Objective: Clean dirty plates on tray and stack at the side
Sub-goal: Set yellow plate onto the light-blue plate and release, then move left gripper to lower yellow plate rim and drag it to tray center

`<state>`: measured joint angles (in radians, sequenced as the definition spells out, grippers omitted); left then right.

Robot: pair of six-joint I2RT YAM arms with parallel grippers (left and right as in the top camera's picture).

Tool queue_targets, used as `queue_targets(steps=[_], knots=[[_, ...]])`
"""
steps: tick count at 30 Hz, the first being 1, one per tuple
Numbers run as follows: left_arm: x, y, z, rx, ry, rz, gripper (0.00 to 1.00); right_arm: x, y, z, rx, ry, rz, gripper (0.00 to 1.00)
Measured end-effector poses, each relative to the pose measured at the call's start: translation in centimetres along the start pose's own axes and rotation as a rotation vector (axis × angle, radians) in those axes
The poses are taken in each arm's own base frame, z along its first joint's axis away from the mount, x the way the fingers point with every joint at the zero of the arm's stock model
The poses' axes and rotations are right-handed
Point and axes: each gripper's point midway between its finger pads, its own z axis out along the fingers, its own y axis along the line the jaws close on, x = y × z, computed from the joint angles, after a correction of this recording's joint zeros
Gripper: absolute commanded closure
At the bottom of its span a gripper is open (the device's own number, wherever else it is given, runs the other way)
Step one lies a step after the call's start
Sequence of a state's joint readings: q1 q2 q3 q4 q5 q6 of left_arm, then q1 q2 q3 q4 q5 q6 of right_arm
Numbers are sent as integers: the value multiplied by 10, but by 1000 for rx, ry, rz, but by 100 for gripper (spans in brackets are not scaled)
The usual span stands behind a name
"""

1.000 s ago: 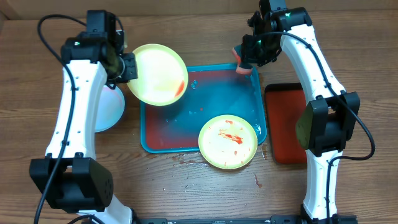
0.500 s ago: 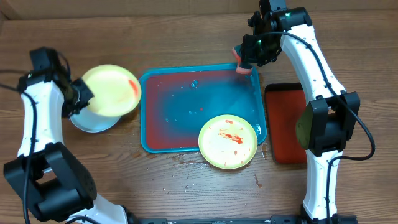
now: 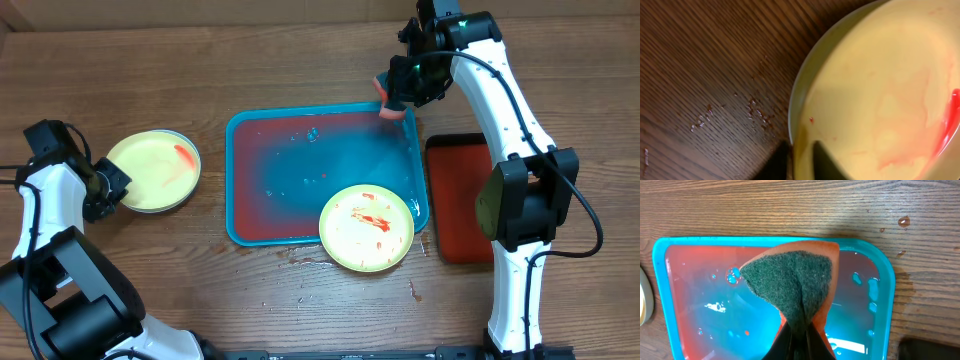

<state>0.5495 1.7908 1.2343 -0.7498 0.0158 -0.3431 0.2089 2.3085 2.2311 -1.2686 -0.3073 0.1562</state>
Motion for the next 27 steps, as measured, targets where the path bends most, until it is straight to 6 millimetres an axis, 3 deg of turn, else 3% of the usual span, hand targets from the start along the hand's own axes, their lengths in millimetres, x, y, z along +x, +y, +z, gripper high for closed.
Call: queue_targets(steps=[3,10,13,16,19,23,27], knots=[[-1,-2,0,4,-8,9,38,0,0,0,-1,-1,0,96],[6,-20,-4,73,30,96,28,0,0,0,0,-1,-1,96],[3,-52,-20,138,20,194,29,0,0,0,0,0,-1,96],[13,-105,-39,242,9,353,29,-1,0,0,-1,-2,-1,96],[50,-164,-51,361,35,530,29,-1,0,0,-1,-4,-2,96],[120,-230,-62,479,90,763,25,0,0,0,0,-1,-1,96],[200,-273,-55,543,173,1008,24,0,0,0,0,0,0,96]])
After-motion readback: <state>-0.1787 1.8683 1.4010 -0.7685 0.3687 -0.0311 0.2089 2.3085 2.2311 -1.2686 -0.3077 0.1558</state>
